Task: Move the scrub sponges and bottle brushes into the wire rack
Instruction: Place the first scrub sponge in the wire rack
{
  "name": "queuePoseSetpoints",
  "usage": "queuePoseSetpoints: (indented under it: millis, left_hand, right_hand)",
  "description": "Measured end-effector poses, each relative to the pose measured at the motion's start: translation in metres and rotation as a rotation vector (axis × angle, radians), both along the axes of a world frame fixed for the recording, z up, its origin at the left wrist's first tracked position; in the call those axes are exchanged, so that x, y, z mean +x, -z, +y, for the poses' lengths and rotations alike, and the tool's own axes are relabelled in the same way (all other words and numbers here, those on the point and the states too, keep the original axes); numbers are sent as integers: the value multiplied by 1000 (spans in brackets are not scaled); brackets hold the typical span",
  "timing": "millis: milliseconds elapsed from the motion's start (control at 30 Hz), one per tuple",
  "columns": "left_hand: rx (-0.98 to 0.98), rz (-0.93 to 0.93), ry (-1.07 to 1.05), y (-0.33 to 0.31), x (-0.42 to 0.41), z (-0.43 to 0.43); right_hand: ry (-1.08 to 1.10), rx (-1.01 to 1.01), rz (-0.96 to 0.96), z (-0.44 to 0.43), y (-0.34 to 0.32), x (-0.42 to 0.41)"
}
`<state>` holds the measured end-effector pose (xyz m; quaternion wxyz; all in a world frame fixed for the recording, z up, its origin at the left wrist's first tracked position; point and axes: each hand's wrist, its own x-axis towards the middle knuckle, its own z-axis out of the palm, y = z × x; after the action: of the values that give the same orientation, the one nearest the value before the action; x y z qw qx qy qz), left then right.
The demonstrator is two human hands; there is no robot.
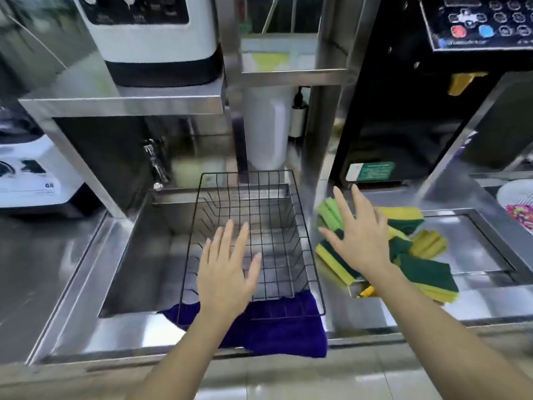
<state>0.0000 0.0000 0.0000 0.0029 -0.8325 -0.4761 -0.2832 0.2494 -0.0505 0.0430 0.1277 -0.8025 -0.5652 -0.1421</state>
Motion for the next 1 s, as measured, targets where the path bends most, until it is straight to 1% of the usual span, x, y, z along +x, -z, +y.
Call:
queuePoseSetpoints:
  millis: [33, 133, 200, 300, 367, 500, 600, 667, 800, 833, 933, 1000]
  left_hand:
    - [-34, 1, -1, 5, -1, -4]
    - [-46, 35, -12, 24, -5, -20]
    - [-48, 53, 8, 35, -11, -29]
    - [30, 62, -30, 51, -21, -37]
    - [127, 53, -33, 57, -24, -44]
    - [191, 92, -52, 63, -32, -43]
    - [223, 100, -45, 63, -31, -42]
    - [236, 101, -32, 61, -26, -39]
    - [256, 77, -17, 61, -17, -41]
    - [256, 73, -13, 61, -16, -41]
    - [233, 90, 0, 61, -18, -39]
    - [222, 101, 5, 61, -19, -40]
  right_hand:
    - [10, -66, 48, -2, 6, 0]
    - [57, -123, 48, -12, 31, 3]
    - [89, -164, 95, -19, 43, 2]
    - [103, -248, 182, -17, 56, -2]
    - [124, -225, 186, -20, 56, -3]
    - [155, -265, 207, -6, 50, -9]
    - [196, -265, 293, -4, 45, -7]
    - [189, -180, 429, -4, 40, -4]
    - [125, 204, 728, -5, 18, -8]
    - [103, 272, 783, -2, 10, -13]
    - [17, 358, 883, 16, -9, -32]
    - [-62, 316, 916, 30, -14, -48]
